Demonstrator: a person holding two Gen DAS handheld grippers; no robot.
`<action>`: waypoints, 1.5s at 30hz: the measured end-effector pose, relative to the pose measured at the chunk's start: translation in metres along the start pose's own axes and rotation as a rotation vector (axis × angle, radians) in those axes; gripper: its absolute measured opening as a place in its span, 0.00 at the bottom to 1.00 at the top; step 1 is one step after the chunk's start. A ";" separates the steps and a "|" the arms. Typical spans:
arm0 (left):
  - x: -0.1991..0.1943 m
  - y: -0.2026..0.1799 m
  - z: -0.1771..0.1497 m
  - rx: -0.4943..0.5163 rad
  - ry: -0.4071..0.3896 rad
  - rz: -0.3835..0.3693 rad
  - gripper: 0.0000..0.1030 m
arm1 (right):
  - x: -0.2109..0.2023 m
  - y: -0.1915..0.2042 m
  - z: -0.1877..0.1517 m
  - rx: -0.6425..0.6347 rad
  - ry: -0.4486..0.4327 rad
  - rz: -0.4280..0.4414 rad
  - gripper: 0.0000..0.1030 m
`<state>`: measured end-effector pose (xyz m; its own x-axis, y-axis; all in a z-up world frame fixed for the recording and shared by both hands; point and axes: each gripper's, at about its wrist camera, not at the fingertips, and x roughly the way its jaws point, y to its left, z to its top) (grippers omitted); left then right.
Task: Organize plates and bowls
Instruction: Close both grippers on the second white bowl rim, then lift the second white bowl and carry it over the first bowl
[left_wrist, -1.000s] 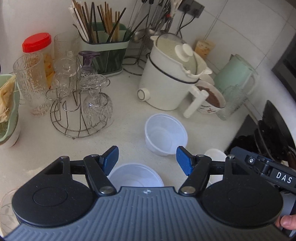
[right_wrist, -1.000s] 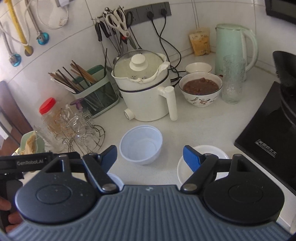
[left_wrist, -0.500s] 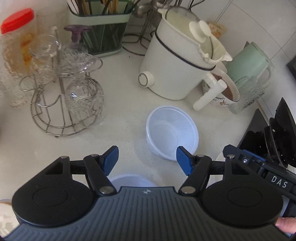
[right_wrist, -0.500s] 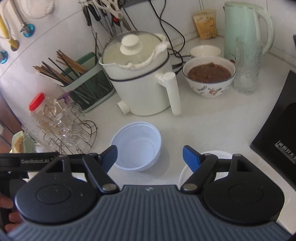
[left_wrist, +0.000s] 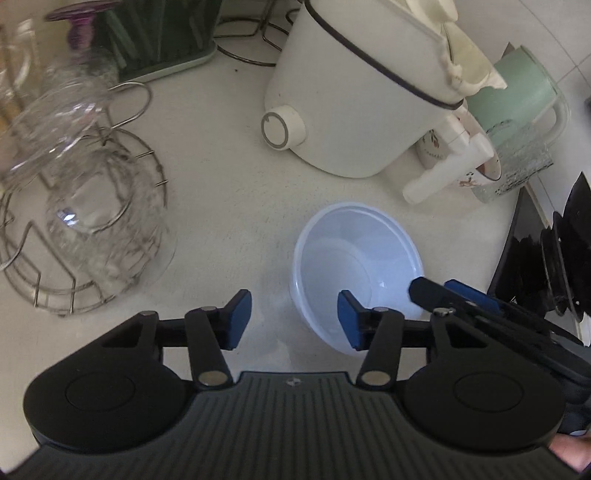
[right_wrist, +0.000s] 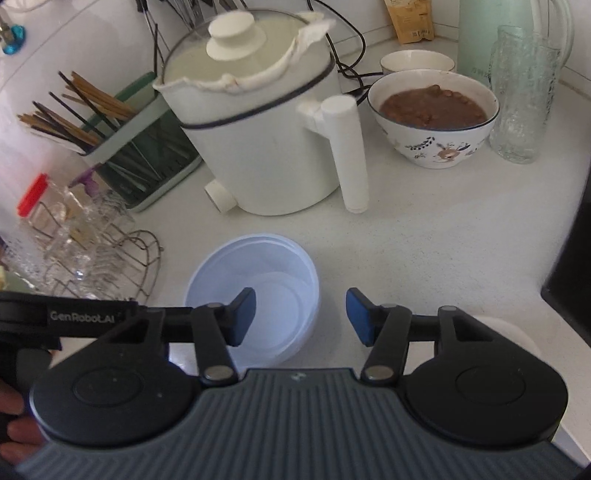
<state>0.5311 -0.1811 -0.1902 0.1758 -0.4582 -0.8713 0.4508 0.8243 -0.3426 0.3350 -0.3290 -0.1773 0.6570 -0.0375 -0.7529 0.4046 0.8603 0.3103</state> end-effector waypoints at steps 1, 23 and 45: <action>0.003 0.000 0.001 0.008 0.006 0.000 0.49 | 0.004 0.000 0.001 0.012 0.011 -0.006 0.53; -0.004 -0.002 -0.002 -0.047 -0.010 -0.002 0.12 | 0.024 -0.001 -0.005 0.053 0.090 0.068 0.16; -0.104 -0.018 -0.046 -0.061 -0.146 -0.040 0.12 | -0.062 0.009 -0.010 0.070 -0.014 0.183 0.17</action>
<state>0.4645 -0.1331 -0.1095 0.2856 -0.5309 -0.7978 0.4071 0.8209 -0.4005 0.2917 -0.3142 -0.1340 0.7322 0.1094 -0.6722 0.3200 0.8160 0.4814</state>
